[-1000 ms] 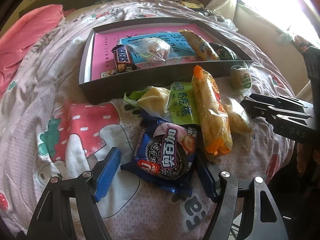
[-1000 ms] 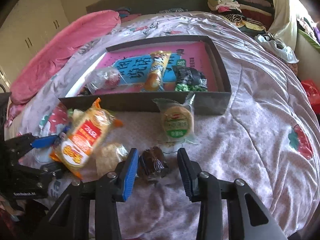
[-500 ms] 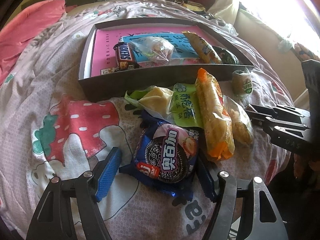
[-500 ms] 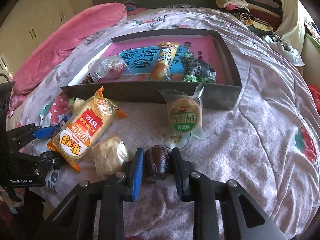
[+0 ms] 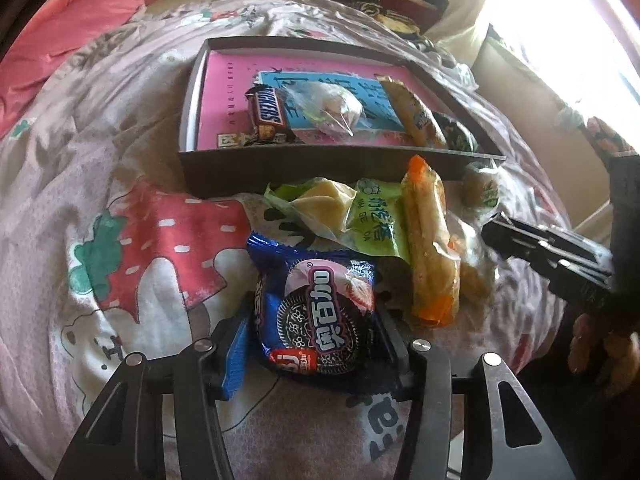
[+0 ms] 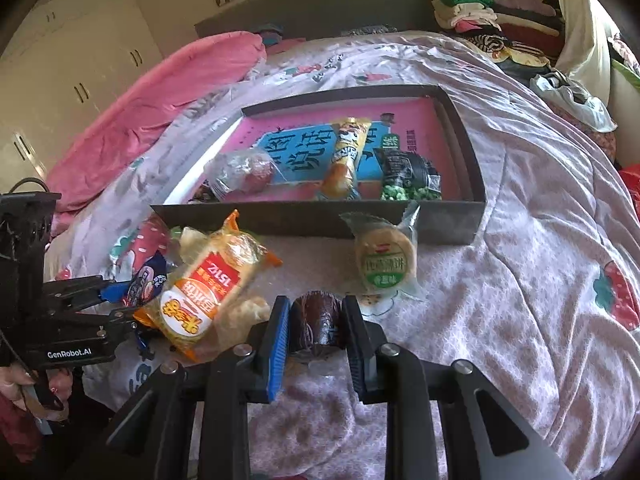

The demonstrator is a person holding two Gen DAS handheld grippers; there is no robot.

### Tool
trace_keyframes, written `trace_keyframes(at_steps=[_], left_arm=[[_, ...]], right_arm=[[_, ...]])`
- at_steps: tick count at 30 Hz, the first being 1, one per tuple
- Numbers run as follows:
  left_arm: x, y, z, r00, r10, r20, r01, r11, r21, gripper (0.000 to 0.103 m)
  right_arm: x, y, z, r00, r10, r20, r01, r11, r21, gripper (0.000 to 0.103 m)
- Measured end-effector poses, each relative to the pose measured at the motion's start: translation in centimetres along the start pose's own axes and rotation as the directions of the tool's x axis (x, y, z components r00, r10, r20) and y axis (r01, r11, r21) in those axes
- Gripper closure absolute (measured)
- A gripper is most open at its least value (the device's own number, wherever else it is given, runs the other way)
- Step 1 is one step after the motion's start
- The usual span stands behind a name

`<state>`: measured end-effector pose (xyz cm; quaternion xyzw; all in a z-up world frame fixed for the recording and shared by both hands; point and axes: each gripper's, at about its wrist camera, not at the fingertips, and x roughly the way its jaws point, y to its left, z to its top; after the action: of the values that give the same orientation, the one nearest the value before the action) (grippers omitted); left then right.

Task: Organize snacks
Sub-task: 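Grasp the blue biscuit pack with the left tool while the right tool grasps the brown chocolate, then lift and carry the biscuit pack and chocolate over the box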

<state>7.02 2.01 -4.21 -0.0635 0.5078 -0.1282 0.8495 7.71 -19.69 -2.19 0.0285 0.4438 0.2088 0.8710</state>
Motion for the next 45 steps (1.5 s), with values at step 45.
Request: trace_keyframes(at_steps=[45], left_arm=[[-5.7, 1.7, 3.4, 0.985, 0.042, 0.165, -0.032, 0.997, -0.068, 0.049]], right_arm=[[-3.7, -2.6, 2.0, 0.981, -0.014, 0.192, 0.0, 0.997, 0.074, 0.076]])
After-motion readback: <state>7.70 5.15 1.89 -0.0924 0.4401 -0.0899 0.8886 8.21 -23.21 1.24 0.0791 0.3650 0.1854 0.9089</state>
